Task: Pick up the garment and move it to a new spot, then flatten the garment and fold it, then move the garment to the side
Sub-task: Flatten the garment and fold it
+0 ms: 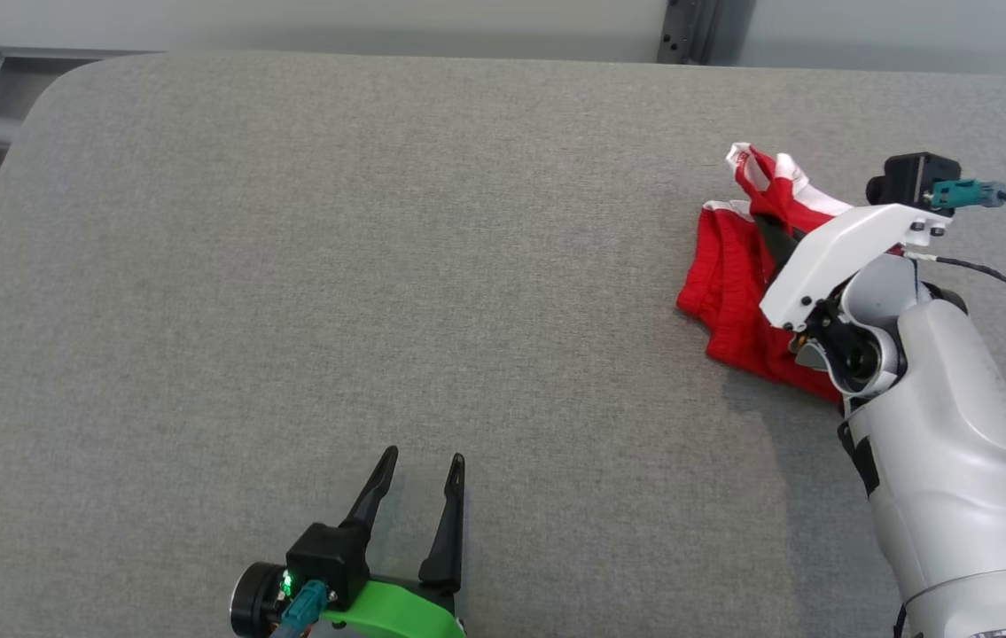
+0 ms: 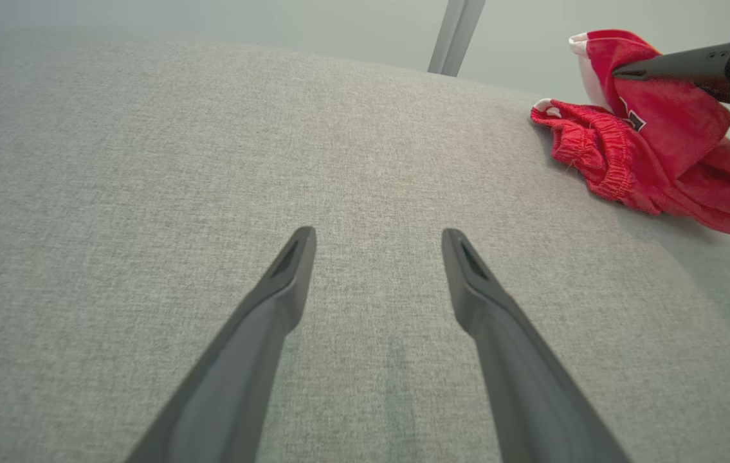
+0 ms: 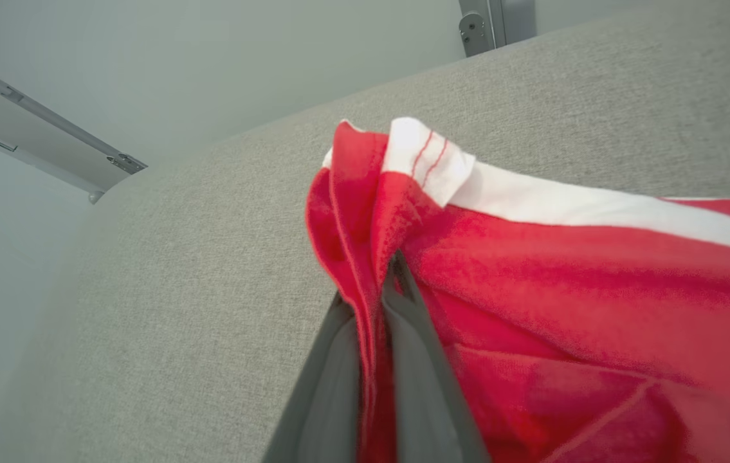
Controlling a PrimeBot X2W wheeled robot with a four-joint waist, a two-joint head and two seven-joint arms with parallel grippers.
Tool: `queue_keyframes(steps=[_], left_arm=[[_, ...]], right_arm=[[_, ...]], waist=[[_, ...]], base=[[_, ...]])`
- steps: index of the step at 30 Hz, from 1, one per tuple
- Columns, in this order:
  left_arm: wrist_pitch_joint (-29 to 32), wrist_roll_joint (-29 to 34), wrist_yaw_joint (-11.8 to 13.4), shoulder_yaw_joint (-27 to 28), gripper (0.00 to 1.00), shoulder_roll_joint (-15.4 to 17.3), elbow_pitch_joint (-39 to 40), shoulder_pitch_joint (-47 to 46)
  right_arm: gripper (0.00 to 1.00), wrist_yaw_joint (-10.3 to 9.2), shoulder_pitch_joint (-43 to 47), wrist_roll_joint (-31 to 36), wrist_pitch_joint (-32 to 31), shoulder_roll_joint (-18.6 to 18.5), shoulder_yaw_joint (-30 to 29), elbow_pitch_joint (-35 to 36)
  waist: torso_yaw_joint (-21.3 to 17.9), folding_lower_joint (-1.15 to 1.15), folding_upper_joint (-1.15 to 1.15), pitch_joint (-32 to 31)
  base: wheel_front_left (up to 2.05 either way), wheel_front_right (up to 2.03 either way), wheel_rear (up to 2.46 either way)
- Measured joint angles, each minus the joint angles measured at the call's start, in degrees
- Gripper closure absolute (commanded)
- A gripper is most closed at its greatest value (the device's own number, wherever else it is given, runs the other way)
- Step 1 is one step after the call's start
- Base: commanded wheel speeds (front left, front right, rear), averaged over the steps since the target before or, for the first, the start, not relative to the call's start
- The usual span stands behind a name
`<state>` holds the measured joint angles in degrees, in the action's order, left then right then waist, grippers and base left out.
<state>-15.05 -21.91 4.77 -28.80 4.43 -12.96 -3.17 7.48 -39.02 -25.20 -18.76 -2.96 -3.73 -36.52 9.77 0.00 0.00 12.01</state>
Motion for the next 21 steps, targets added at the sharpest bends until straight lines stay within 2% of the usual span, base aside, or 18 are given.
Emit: queue_keyframes(steps=[2, 3, 4, 8, 12, 16, 18, 21], left_arm=[[0.01, 0.1, -0.23, 0.32, 0.0, -0.05, -0.34, 0.09], [0.01, 0.1, -0.25, 0.53, 0.0, -0.1, -0.57, 0.19], [0.01, 0.11, -0.26, 0.8, 0.0, -0.14, -0.74, 0.29], [0.0, 0.1, -0.48, 1.59, 0.0, -0.26, -1.33, 1.13], [0.0, -0.11, -0.54, 3.25, 0.0, 0.04, -1.33, 3.1], [0.0, -0.55, -0.24, 4.83, 0.0, 0.56, -0.76, 5.94], [0.0, -0.67, -0.15, 5.46, 0.0, 0.8, -0.29, 7.5], [0.0, -0.71, 0.03, 5.77, 0.0, 0.97, 0.49, 9.09]], right_arm=[[1.0, 0.0, -0.43, -1.2, 1.0, 0.07, 1.82, -1.75], [0.54, 0.0, -0.6, -1.62, 1.83, 0.14, 2.87, -2.64], [0.0, 0.0, -0.64, -1.98, 2.78, 0.19, 3.8, -3.04], [0.0, 0.0, -0.55, -3.5, 6.06, 0.14, 6.51, -2.69], [0.0, 0.0, 3.0, -2.75, 8.91, -0.22, 8.73, 3.61], [0.0, 0.02, 8.95, -0.83, 11.31, -5.37, 10.23, 12.68], [0.0, 0.0, 12.53, 1.19, 11.79, -8.79, 9.47, 15.94], [0.03, 0.01, 17.57, 1.25, 11.78, -11.35, 7.17, 19.85]], waist=[[0.93, 0.0, 0.0, 0.4], [1.36, 0.0, 0.0, 0.59], [1.64, 0.0, 0.0, 0.65], [1.65, 0.0, 0.0, -0.03], [0.81, 0.0, 0.0, -1.62], [-0.8, 0.0, 0.0, -3.83], [-1.98, 0.0, 0.0, -5.22], [-4.3, 0.0, 0.0, -7.39]], base=[[0.0, 0.0, 0.0], [0.0, 0.0, 0.0], [0.0, 0.0, 0.0], [0.0, 0.0, 0.0], [0.0, 0.0, 0.0], [0.0, 0.0, 0.0], [0.0, 0.0, 0.0], [0.0, 0.0, 0.0]])
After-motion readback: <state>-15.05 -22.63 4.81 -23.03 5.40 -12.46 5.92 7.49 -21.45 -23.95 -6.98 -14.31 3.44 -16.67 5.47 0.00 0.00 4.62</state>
